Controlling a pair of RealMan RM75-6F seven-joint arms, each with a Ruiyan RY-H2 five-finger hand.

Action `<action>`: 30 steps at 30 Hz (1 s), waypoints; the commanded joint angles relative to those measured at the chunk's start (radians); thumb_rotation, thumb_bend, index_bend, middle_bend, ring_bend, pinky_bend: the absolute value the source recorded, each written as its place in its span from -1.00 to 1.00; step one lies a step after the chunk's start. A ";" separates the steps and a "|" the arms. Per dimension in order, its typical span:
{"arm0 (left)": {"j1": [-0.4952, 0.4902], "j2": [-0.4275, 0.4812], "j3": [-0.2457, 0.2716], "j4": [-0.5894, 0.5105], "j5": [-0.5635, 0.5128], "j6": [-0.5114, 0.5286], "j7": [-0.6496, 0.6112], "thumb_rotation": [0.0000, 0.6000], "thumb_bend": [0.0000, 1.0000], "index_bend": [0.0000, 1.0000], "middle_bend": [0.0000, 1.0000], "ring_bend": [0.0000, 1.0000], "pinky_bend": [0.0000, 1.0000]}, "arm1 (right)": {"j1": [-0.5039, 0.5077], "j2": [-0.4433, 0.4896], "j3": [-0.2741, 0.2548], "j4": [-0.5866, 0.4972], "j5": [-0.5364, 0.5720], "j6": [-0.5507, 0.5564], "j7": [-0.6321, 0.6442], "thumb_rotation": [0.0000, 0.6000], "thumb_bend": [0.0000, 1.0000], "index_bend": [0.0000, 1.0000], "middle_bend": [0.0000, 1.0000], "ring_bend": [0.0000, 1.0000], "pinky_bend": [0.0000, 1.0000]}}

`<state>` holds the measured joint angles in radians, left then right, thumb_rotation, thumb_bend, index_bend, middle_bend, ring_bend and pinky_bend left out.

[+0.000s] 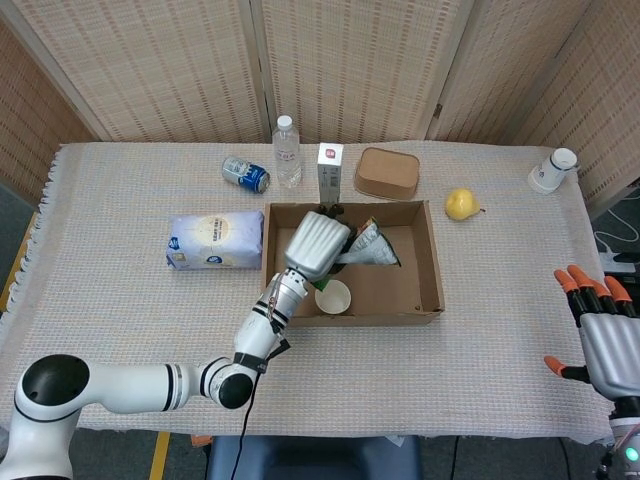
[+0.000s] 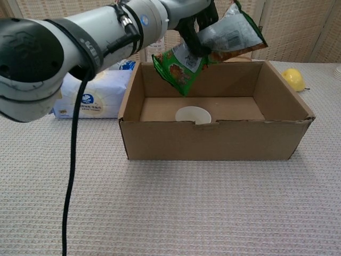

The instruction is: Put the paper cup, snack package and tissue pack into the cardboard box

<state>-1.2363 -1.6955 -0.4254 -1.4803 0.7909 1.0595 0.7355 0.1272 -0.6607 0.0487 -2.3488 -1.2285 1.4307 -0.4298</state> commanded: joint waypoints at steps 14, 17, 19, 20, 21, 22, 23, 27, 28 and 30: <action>0.086 0.186 0.055 -0.132 -0.002 0.062 0.028 1.00 -0.58 -1.00 -1.00 -1.00 -0.91 | 0.000 -0.011 -0.009 -0.004 -0.010 -0.003 -0.024 1.00 -0.90 -1.00 -1.00 -1.00 -1.00; 0.129 0.255 0.086 -0.174 -0.034 0.065 0.039 1.00 -0.58 -1.00 -1.00 -1.00 -0.88 | 0.000 -0.015 -0.012 -0.006 -0.015 -0.005 -0.032 1.00 -0.90 -1.00 -1.00 -1.00 -1.00; 0.160 0.293 0.112 -0.186 -0.047 0.063 0.034 1.00 -0.58 -1.00 -1.00 -1.00 -0.88 | 0.000 -0.020 -0.015 -0.007 -0.020 -0.006 -0.040 1.00 -0.90 -1.00 -1.00 -1.00 -1.00; 0.172 0.307 0.123 -0.188 -0.051 0.060 0.027 1.00 -0.58 -1.00 -1.00 -1.00 -0.88 | 0.000 -0.022 -0.016 -0.007 -0.023 -0.006 -0.043 1.00 -0.90 -1.00 -1.00 -1.00 -1.00; 0.189 0.324 0.139 -0.187 -0.052 0.056 0.018 1.00 -0.58 -1.00 -1.00 -1.00 -0.88 | -0.001 -0.025 -0.018 -0.007 -0.027 -0.005 -0.046 1.00 -0.90 -1.00 -1.00 -1.00 -1.00; 0.200 0.335 0.151 -0.183 -0.049 0.050 0.010 1.00 -0.58 -1.00 -1.00 -1.00 -0.88 | -0.002 -0.027 -0.019 -0.007 -0.030 -0.004 -0.048 1.00 -0.90 -1.00 -1.00 -1.00 -1.00; 0.211 0.345 0.162 -0.178 -0.047 0.041 0.000 1.00 -0.58 -1.00 -1.00 -1.00 -0.88 | -0.003 -0.029 -0.019 -0.007 -0.032 -0.002 -0.050 1.00 -0.90 -1.00 -1.00 -1.00 -1.00; 0.241 0.397 0.200 -0.152 -0.083 -0.045 -0.047 1.00 -0.57 -1.00 -1.00 -1.00 -0.88 | -0.003 -0.038 -0.018 -0.007 -0.031 0.004 -0.064 1.00 -0.90 -1.00 -1.00 -1.00 -1.00; 0.243 0.406 0.205 -0.145 -0.094 -0.068 -0.055 1.00 -0.57 -1.00 -1.00 -1.00 -0.87 | -0.002 -0.040 -0.018 -0.007 -0.029 0.004 -0.067 1.00 -0.90 -1.00 -1.00 -1.00 -1.00; 0.243 0.418 0.209 -0.129 -0.119 -0.109 -0.074 1.00 -0.58 -1.00 -1.00 -1.00 -0.87 | 0.000 -0.043 -0.017 -0.006 -0.022 0.003 -0.073 1.00 -0.90 -1.00 -1.00 -1.00 -1.00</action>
<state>-1.0015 -1.2997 -0.2304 -1.6279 0.6994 0.9901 0.6857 0.1266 -0.7025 0.0311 -2.3554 -1.2522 1.4338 -0.5016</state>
